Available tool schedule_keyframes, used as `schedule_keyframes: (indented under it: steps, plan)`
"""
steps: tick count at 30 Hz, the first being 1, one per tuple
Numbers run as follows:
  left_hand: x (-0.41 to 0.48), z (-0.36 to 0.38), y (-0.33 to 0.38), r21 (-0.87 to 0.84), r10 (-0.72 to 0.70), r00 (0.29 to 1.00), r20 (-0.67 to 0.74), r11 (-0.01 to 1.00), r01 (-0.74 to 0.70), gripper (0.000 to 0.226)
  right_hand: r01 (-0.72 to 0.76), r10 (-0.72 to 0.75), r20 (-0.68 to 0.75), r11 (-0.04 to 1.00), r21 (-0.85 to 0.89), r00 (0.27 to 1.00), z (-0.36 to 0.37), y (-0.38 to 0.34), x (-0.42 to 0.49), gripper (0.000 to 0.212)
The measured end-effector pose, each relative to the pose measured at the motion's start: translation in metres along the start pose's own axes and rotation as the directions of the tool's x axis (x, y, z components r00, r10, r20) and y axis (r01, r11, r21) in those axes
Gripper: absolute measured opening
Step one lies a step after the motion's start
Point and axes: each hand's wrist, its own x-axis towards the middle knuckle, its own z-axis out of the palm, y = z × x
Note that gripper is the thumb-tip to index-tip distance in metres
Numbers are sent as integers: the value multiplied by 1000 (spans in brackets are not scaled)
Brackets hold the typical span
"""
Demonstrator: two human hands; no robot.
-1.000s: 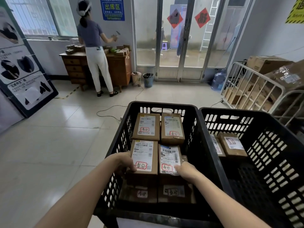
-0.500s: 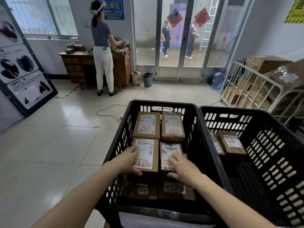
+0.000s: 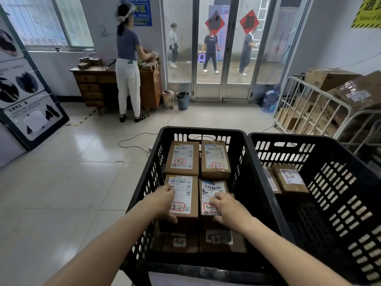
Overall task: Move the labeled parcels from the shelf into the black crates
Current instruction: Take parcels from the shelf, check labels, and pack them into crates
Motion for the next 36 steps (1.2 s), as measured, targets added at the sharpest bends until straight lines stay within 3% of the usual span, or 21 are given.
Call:
schedule_keyframes:
  steps: [7, 24, 36]
  plan:
    - [-17, -5, 7, 94, -14, 990, -140, 995, 28, 103, -42, 42, -47, 999, -3, 998, -20, -5, -21, 74]
    - [-49, -29, 38, 52, 101, 968, -231, 994, -92, 98, -180, 181, -161, 984, 19, 970, -65, -10, -86, 58]
    - [-49, -34, 104, 140, 352, 907, -230, 934, -328, 95, -391, 403, -270, 915, 101, 874, -71, -12, -173, 58]
